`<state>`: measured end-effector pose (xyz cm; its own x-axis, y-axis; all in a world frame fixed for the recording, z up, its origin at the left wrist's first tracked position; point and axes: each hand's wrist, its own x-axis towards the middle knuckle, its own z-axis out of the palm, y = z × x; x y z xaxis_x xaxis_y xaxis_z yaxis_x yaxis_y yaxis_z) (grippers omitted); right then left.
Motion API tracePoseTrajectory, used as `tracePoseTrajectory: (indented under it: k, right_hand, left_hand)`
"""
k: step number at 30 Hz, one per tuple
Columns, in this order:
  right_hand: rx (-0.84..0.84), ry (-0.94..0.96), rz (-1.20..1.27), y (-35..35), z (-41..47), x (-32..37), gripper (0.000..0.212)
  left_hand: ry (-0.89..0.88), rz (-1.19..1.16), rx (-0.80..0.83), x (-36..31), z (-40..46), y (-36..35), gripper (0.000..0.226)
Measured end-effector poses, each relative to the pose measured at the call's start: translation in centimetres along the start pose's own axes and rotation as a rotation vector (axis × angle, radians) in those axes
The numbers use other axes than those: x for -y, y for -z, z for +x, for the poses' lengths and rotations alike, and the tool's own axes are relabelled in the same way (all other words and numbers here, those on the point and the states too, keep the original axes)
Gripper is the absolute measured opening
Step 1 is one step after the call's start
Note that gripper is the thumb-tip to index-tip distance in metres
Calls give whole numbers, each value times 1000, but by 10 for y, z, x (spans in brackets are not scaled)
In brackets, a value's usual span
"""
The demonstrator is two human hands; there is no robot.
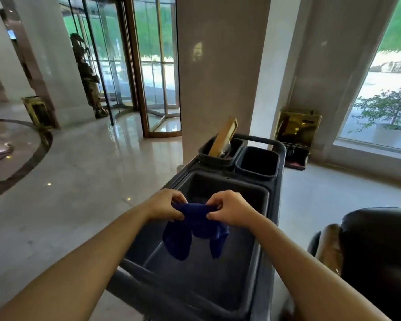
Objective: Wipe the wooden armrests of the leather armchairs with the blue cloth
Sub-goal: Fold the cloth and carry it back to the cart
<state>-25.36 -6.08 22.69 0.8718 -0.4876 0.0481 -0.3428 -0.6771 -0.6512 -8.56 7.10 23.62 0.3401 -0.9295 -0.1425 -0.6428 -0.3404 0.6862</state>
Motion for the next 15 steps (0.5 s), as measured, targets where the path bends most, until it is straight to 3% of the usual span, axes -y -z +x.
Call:
tracePoseTrajectory:
  k: [15]
  right_hand:
    - [31, -497, 51, -119, 30, -99, 24]
  left_hand:
    - [22, -6, 246, 129, 101, -97, 27]
